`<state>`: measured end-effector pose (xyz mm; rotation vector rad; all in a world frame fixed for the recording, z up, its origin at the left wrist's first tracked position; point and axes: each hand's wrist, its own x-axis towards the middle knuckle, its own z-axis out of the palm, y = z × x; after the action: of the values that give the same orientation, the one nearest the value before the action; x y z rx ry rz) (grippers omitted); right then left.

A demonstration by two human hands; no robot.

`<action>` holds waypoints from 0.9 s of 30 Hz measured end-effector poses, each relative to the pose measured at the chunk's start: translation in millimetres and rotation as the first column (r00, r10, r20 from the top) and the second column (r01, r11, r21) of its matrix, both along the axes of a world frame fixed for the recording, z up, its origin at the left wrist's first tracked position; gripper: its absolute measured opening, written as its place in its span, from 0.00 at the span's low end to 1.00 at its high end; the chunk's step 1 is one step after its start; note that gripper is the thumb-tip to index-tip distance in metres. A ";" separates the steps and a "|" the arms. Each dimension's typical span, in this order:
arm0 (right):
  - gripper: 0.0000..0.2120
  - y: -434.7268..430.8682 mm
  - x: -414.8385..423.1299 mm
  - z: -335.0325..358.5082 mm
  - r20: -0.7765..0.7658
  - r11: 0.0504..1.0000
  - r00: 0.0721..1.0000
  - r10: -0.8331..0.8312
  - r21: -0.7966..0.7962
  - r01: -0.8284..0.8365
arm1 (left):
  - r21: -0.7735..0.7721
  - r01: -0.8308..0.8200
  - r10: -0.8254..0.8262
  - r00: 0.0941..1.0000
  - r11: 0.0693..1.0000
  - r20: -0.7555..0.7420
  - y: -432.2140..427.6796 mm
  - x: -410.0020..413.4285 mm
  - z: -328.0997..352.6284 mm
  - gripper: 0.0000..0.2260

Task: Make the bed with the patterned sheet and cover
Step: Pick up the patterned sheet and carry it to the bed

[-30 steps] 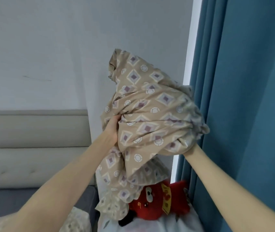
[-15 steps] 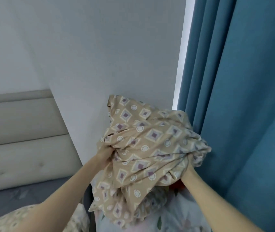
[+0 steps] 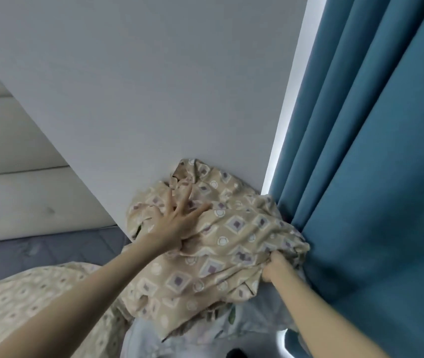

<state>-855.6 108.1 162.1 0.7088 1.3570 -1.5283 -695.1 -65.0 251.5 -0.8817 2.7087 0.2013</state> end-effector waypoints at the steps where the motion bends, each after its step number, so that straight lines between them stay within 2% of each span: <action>1: 0.17 2.0 -4.5 4.7 -0.052 0.994 0.998 0.025 0.107 -0.019 | 0.071 0.005 -0.010 0.998 0.997 0.067 2.6 -9.7 -7.0 0.41; 2: 0.18 2.8 -14.4 4.4 -0.110 0.986 0.991 0.070 0.159 -0.052 | 0.138 -0.014 -0.004 0.992 0.990 0.127 4.1 -19.0 -14.8 0.44; 3: 0.19 2.4 -25.5 9.9 -0.080 0.985 0.994 0.079 0.162 -0.065 | 0.182 -0.038 0.008 0.986 0.983 0.166 6.4 -30.8 -23.2 0.46; 4: 0.19 -1.9 -30.1 18.3 -0.032 0.986 0.989 0.142 0.094 -0.138 | 0.175 -0.051 0.017 0.982 0.983 0.188 8.1 -36.7 -30.3 0.46; 5: 0.19 -2.7 -33.6 29.4 -0.057 0.964 0.964 0.258 0.088 -0.252 | 0.132 -0.057 0.031 0.981 0.990 0.193 11.2 -42.6 -37.5 0.45; 6: 0.23 -4.9 -38.4 31.6 -0.074 0.942 0.941 0.329 0.086 -0.323 | 0.067 -0.062 0.048 0.981 0.996 0.189 14.0 -47.4 -44.3 0.44; 7: 0.31 -11.4 -45.3 30.9 -0.176 0.890 0.875 0.451 0.163 -0.426 | 0.004 -0.068 0.066 0.983 0.998 0.172 16.3 -51.3 -49.8 0.42; 8: 0.40 -16.8 -48.5 31.6 -0.332 0.825 0.755 0.566 0.232 -0.516 | -0.054 -0.072 0.080 0.983 0.996 0.167 17.0 -53.0 -54.3 0.40; 9: 0.47 -21.8 -47.9 34.0 -0.451 0.716 0.564 0.691 0.323 -0.619 | -0.099 -0.078 0.094 0.981 0.992 0.171 16.2 -54.0 -59.3 0.40; 10: 0.50 -28.0 -47.6 32.4 -0.503 0.587 0.364 0.784 0.408 -0.699 | -0.127 -0.086 0.108 0.978 0.988 0.181 14.1 -54.5 -62.5 0.40; 12: 0.53 -38.1 -42.9 31.8 -0.454 0.308 0.027 0.890 0.559 -0.770 | -0.148 -0.093 0.121 0.974 0.985 0.190 7.4 -54.2 -70.6 0.40; 13: 0.55 -42.9 -41.1 27.5 -0.408 0.209 -0.081 0.910 0.617 -0.759 | -0.135 -0.107 0.131 0.974 0.985 0.185 3.5 -54.1 -76.2 0.40; 15: 0.59 -54.7 -38.8 13.5 -0.334 0.083 -0.238 0.912 0.719 -0.690 | -0.092 -0.140 0.154 0.975 0.986 0.162 -4.1 -54.5 -88.2 0.38; 18: 0.64 -75.9 -45.4 -8.5 -0.231 -0.023 -0.339 0.912 0.797 -0.603 | -0.038 -0.178 0.182 0.973 0.983 0.143 -14.0 -56.3 -106.0 0.36; 22: 0.65 -101.2 -62.0 -48.5 -0.070 -0.198 -0.497 0.865 0.863 -0.466 | -0.001 -0.205 0.202 0.967 0.979 0.154 -27.0 -63.2 -135.3 0.34; 24: 0.63 -105.3 -64.2 -72.9 -0.067 -0.214 -0.512 0.856 0.857 -0.469 | -0.030 -0.204 0.206 0.959 0.978 0.196 -30.4 -67.0 -147.7 0.34; 27: 0.60 -106.0 -62.2 -108.9 -0.101 -0.171 -0.502 0.859 0.868 -0.466 | -0.043 -0.229 0.232 0.934 0.973 0.271 -35.1 -73.0 -166.0 0.35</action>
<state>-917.8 2.1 53.2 -1.1965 2.0974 0.1279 -768.1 -100.1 85.5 -1.1399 2.3512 0.1033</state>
